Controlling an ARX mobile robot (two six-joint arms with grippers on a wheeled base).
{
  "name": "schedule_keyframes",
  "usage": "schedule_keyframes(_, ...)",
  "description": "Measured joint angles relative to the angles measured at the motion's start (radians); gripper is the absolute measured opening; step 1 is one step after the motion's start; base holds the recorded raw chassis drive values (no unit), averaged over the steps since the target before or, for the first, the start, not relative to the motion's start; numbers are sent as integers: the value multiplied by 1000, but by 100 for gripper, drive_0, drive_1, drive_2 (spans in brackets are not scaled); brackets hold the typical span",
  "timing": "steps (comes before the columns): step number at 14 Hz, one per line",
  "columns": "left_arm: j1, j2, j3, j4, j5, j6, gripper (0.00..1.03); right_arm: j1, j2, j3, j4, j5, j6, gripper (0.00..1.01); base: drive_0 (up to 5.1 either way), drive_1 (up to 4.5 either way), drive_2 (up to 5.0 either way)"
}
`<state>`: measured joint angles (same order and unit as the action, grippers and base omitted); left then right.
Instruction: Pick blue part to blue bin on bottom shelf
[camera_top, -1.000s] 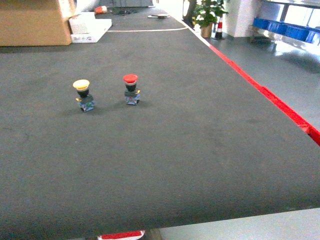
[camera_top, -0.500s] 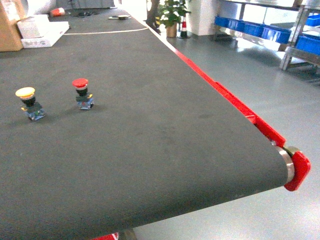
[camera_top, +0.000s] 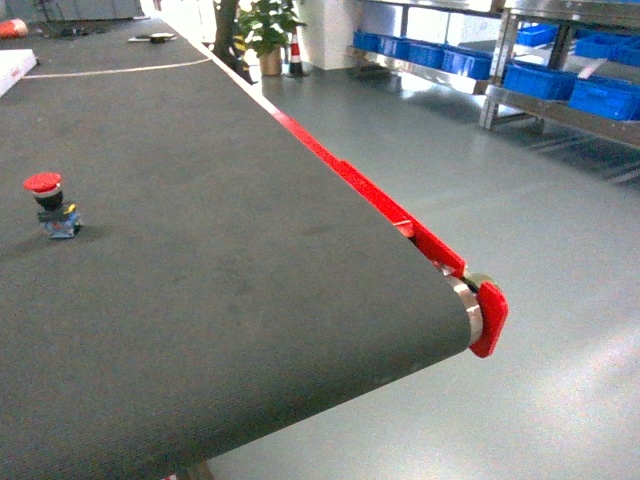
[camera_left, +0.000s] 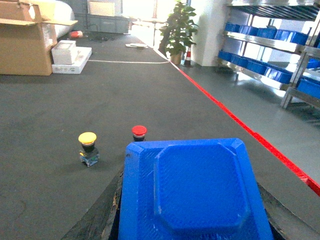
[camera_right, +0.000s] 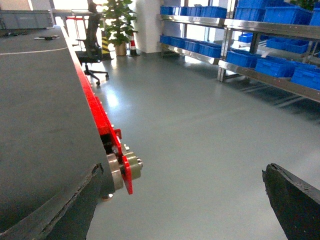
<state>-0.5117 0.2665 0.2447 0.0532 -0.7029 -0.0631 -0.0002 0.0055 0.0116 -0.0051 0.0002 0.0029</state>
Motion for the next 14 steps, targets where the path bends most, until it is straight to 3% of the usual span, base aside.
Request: schedule_keyframes(14, 0, 0, 0, 0, 0, 0, 44, 0, 0, 0, 0, 0, 0, 98, -161, -161, -161)
